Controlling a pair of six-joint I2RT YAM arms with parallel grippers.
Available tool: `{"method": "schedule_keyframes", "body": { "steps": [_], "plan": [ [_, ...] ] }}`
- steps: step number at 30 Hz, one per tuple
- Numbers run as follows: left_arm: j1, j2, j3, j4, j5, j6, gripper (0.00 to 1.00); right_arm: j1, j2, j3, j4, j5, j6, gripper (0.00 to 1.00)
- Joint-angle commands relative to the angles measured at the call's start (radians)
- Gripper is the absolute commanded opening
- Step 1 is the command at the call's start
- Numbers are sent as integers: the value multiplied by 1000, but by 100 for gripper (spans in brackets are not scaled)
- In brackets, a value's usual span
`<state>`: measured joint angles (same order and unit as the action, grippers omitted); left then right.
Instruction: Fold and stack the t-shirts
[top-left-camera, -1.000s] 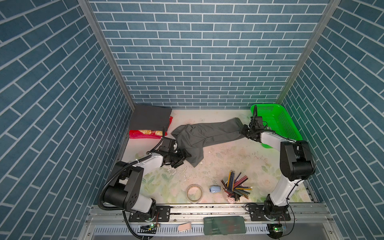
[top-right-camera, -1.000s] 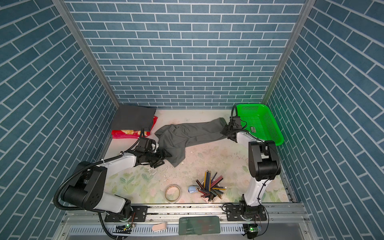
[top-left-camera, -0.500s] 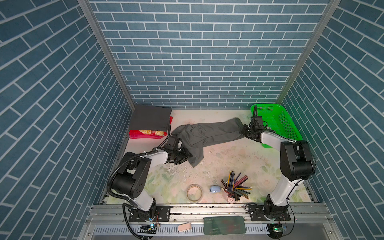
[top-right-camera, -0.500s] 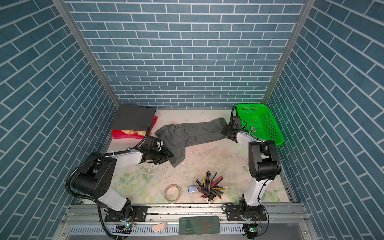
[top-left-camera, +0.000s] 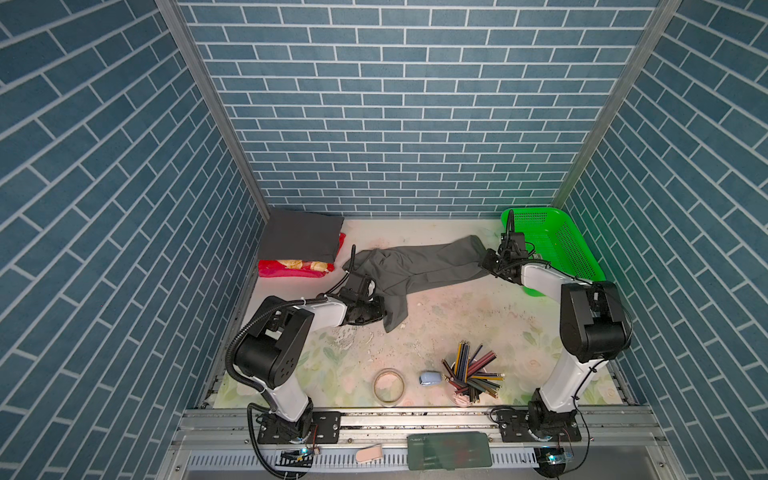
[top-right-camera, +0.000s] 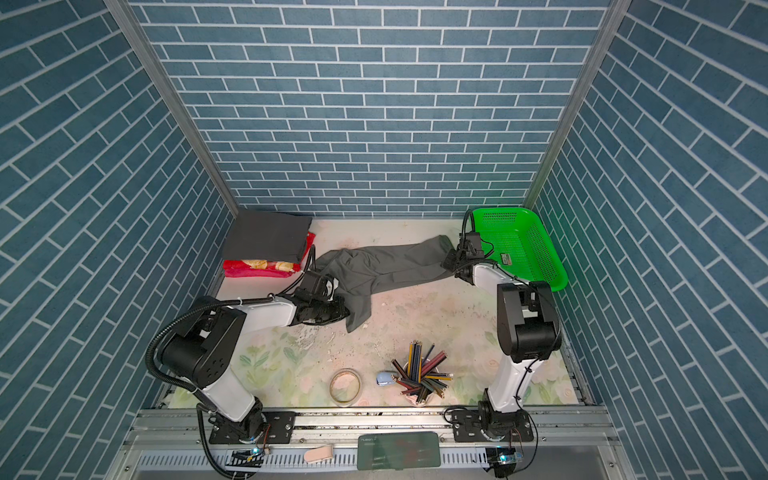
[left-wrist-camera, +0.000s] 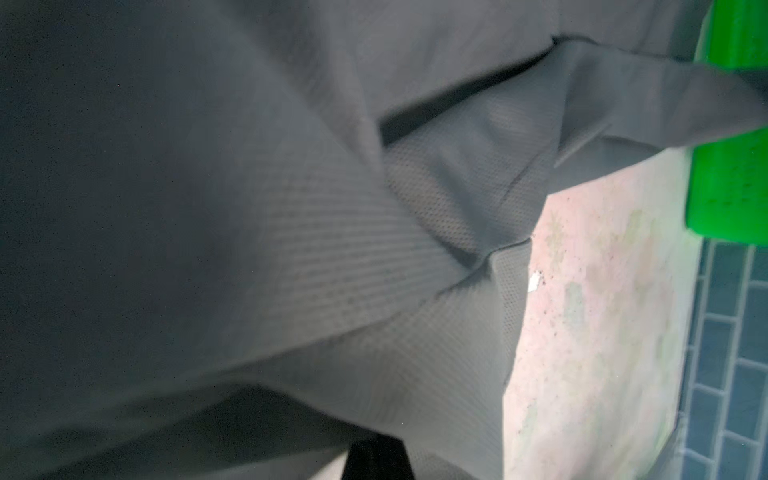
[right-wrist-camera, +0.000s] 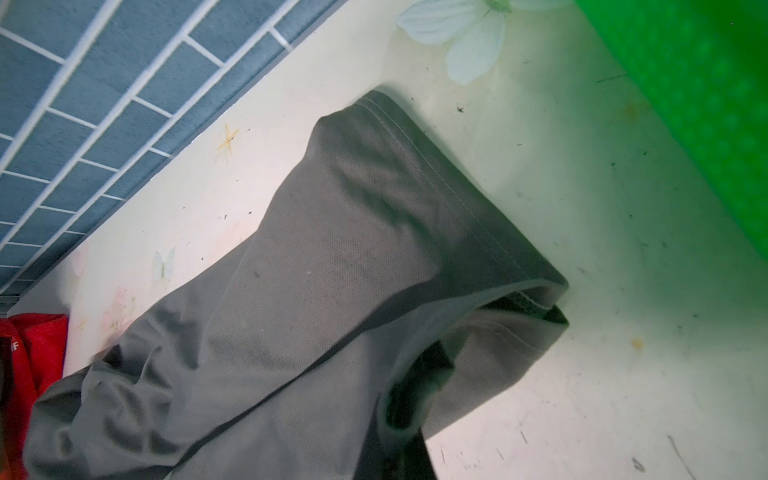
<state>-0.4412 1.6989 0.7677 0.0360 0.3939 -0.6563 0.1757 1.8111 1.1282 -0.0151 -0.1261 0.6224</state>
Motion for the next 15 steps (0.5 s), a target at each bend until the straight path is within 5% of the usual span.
{"method": "schedule_keyframes", "body": {
  "steps": [1, 15],
  "plan": [
    [-9, 43, -13, -100, -88, 32, 0, 4, -50, -11, 0, 7, -12, 0],
    [-13, -131, -22, -132, -95, 68, 0, 8, -41, -8, 9, -1, -6, 0]
  ]
}}
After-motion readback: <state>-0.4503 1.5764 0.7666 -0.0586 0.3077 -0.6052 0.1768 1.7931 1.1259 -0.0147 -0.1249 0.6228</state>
